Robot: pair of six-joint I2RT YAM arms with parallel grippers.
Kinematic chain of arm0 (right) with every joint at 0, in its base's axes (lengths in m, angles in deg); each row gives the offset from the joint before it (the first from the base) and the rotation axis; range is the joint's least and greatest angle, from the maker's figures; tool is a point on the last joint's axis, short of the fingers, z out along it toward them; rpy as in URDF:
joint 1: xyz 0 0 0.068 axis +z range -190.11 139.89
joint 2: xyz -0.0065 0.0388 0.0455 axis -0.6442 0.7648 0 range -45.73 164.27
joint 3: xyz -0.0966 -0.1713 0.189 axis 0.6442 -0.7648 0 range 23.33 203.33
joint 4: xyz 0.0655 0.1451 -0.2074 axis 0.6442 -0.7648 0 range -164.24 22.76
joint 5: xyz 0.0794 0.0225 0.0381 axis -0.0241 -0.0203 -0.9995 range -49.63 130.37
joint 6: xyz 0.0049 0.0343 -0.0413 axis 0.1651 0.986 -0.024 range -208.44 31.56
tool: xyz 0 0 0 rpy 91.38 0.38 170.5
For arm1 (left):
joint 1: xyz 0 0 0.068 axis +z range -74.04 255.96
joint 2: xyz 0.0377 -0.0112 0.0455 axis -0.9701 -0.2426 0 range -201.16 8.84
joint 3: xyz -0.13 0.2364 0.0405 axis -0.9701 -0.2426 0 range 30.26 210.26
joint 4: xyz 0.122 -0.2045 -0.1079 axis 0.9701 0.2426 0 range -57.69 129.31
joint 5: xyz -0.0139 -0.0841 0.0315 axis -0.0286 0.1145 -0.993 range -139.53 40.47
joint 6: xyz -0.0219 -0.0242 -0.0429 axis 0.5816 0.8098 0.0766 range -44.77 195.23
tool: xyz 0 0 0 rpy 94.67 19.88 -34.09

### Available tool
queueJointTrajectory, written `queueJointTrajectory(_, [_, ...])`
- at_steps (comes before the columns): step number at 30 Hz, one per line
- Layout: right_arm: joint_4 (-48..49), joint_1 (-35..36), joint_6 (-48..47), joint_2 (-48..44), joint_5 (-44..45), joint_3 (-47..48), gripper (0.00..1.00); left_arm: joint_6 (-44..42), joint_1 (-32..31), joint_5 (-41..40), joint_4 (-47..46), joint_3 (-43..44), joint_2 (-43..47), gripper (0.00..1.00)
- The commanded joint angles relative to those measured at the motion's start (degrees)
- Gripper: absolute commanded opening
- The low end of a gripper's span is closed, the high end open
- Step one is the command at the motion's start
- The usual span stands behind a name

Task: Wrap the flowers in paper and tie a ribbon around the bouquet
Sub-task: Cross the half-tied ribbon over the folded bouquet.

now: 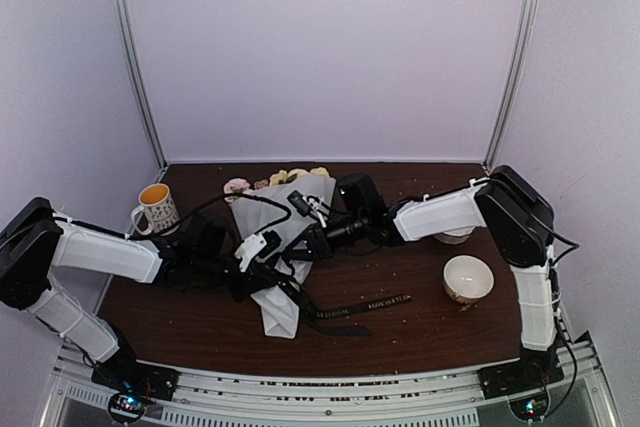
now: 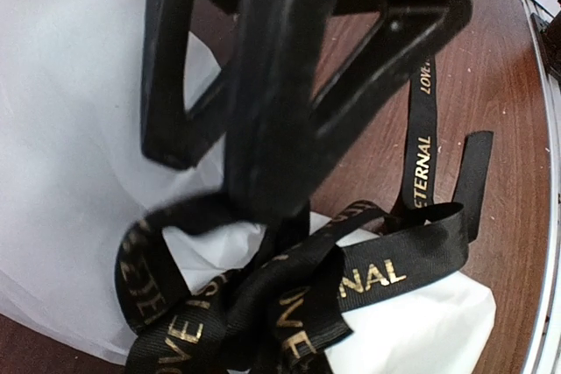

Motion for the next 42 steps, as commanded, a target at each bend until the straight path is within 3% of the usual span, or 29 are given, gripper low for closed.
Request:
queueJointTrajectory(1, [-5.16,0.15,-4.91,-4.3,3.74,-0.5,0.4,2.38,0.38,1.85,0.16,0.64,-0.7,0.0])
queueJointTrajectory(12, [-2.59,1.04,-1.51,-4.13,9.29,-2.48,0.39,5.31,0.38,2.04,1.95,2.48,-0.3,0.0])
queueJointTrajectory(15, [-3.0,1.37,-1.67,-3.87,8.95,-2.4,0.29,5.72,0.38,1.91,1.78,2.37,-0.02,0.0])
queueJointTrajectory(19, [-2.72,1.63,-1.07,-3.84,9.62,-3.3,0.24,6.4,0.34,2.22,1.42,2.29,0.05,0.0])
queueJointTrajectory(26, [-2.34,1.62,-0.24,-4.48,9.58,-3.77,0.0,6.69,0.38,2.31,1.63,2.54,0.32,0.0])
queueJointTrajectory(35, [2.29,2.82,2.83,-8.45,7.71,-7.26,0.0,8.71,0.38,1.94,1.11,2.93,0.25,0.0])
queueJointTrajectory(42, [11.45,4.81,9.26,-10.83,5.63,-11.82,0.0,9.65,0.38,3.08,-0.76,3.14,-1.94,0.0])
